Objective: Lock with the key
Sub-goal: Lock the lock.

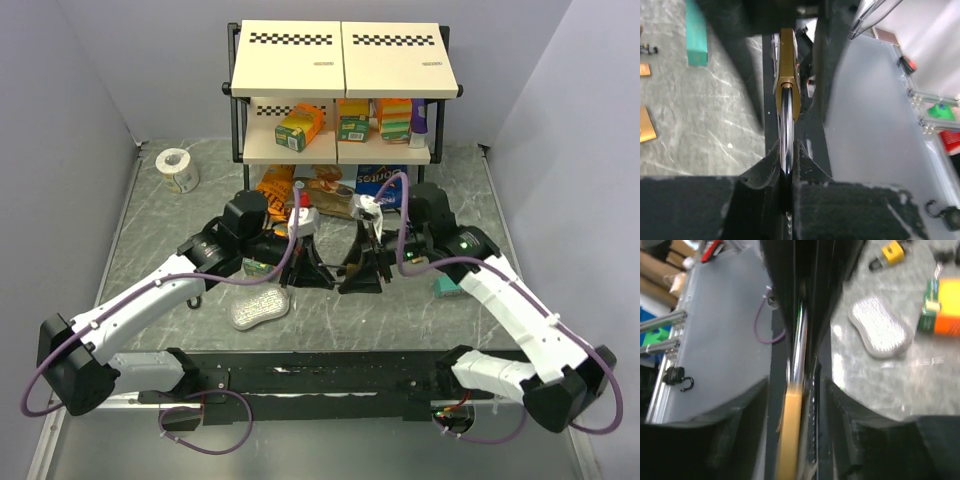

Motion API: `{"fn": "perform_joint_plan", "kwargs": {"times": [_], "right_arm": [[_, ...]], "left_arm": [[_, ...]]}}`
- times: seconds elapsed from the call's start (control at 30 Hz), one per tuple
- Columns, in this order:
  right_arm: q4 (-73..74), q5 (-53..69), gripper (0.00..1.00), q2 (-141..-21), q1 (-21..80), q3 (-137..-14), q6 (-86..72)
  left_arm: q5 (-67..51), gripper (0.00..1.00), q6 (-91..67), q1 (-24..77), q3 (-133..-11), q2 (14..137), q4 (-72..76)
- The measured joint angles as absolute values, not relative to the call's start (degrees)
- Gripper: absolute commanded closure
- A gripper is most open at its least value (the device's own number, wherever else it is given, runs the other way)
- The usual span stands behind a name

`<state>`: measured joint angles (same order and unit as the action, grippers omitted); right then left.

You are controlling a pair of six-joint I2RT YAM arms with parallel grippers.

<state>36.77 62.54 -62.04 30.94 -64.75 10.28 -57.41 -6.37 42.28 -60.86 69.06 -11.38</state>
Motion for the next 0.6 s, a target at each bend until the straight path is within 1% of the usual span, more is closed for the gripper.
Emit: {"fn": "perform_joint_plan", "kwargs": {"times": [0.07,0.27,0.43,0.47,0.6], "right_arm": [[36.4,62.81,0.33,-63.83,31.42,-66.76,12.69],[43.18,62.02,0.32,-63.72,24.18,-68.66,20.12],[50.04,61.52,0.41,-63.83,22.83,-70.52,25.45],[51.2,61.52,0.45,-63.86,22.83,-70.89,26.46],[53.78,61.54,0.46,-64.03,22.83,-71.05,28.93]], "left_arm": [[-57.14,0.99,-3.46,42.94,-60.8,69.28,-11.88],[-55.61,0.99,8.43,39.83,-60.77,68.42,-20.51],[-54.72,0.99,11.75,39.09,-60.77,68.07,-23.38],[-54.72,0.99,11.92,39.09,-60.77,68.07,-23.55],[-54.61,0.99,12.38,39.07,-60.77,68.07,-23.62]]}}
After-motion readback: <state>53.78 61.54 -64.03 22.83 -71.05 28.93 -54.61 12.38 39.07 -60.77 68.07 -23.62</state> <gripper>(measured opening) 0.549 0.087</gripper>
